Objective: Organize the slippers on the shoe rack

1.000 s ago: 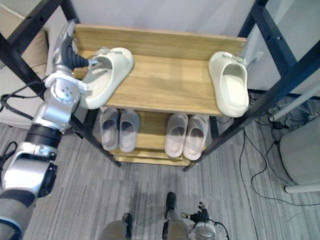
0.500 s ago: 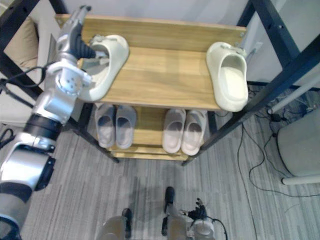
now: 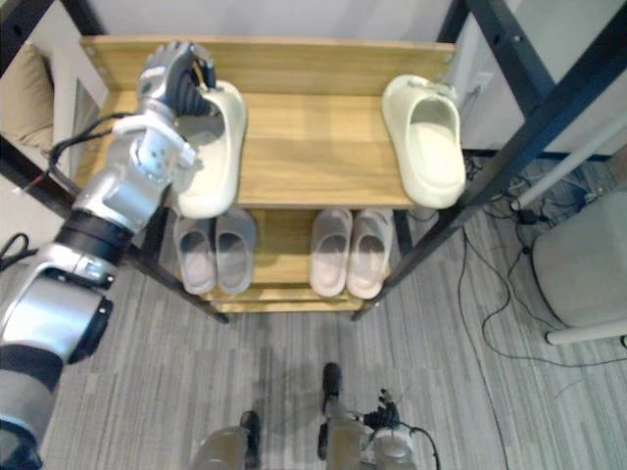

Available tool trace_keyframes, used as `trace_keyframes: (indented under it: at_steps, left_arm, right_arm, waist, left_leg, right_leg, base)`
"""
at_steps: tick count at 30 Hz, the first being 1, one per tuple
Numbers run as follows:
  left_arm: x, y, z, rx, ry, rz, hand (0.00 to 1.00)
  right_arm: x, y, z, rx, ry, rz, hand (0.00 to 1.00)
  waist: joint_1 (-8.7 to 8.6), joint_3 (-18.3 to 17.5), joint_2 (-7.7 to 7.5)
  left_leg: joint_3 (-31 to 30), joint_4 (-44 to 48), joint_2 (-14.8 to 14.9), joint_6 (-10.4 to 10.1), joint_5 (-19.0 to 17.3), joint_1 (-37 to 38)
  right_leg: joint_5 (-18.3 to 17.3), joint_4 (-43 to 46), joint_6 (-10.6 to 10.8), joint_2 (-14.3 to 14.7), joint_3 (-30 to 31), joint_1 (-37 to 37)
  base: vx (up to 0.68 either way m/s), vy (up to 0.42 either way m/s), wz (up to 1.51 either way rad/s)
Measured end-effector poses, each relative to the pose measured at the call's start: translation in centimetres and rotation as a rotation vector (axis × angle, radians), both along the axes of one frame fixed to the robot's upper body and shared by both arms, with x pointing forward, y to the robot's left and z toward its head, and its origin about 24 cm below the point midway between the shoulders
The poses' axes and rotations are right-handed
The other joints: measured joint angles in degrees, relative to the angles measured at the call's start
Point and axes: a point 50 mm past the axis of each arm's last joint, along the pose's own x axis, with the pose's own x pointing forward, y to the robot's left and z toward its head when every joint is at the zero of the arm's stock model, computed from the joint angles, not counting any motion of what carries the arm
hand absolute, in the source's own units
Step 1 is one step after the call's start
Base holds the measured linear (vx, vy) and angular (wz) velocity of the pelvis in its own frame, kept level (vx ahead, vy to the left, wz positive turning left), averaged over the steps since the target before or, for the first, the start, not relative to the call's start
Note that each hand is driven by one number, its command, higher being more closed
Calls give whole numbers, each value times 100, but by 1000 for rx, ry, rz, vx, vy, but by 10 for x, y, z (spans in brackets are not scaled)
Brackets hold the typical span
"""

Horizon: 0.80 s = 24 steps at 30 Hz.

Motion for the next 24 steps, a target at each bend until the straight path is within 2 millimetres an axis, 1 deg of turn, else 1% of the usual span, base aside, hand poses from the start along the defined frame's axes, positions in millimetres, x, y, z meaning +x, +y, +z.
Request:
trace_keyframes:
  at_steps: [7, 11, 13, 18, 21, 24]
  left_arm:
    - [0, 2, 1, -45, 1, -10, 100]
    - [-1, 0, 2, -55, -17, -15, 100]
    - [-2, -4, 3, -55, -23, -29, 100]
    - [-4, -12, 4, -78, -32, -64, 100]
    - [-4, -14, 5, -93, -49, -70, 100]
    - [-6, -17, 9, -102, -75, -75, 100]
  right_arm:
    - [1, 0, 0, -9, 2, -6, 0]
    - [3, -1, -1, -10, 6, -1, 0]
    - [5, -1, 0, -13, 3, 1, 0]
    - [7, -1, -1, -14, 8, 2, 0]
    - [10, -1, -1, -15, 6, 6, 0]
    - [12, -2, 0, -21, 2, 2, 0]
  waist:
    - [-25, 15, 25]
    - [-73, 30, 50]
    - [-120, 51, 85]
    - [-135, 53, 89]
    - [-227, 65, 108]
    - [-264, 63, 123]
  left_leg:
    - [-17, -98, -70, 52, 43, 87]
    - [-72, -110, -150, 99, 75, 85]
    - [-167, -127, -192, 124, 90, 89]
    - [-182, -184, -253, 171, 131, 90]
    - [-182, -198, -307, 177, 135, 80]
    - [-153, -191, -317, 178, 135, 17]
  right_leg:
    - [1, -1, 2, -53, -6, 46]
    - [17, -2, 28, -112, -37, 68]
    - [2, -5, 49, -161, -116, 127]
    - [-5, -5, 99, -243, -124, 119]
    - [-8, -2, 104, -268, -121, 98]
    - [-6, 0, 107, -269, -88, 9]
  base:
    - [-2, 18, 1]
    - [-17, 38, 9]
    - [-24, 46, 21]
    - [-16, 35, 7]
    - [4, 37, 1]
    - [23, 15, -5]
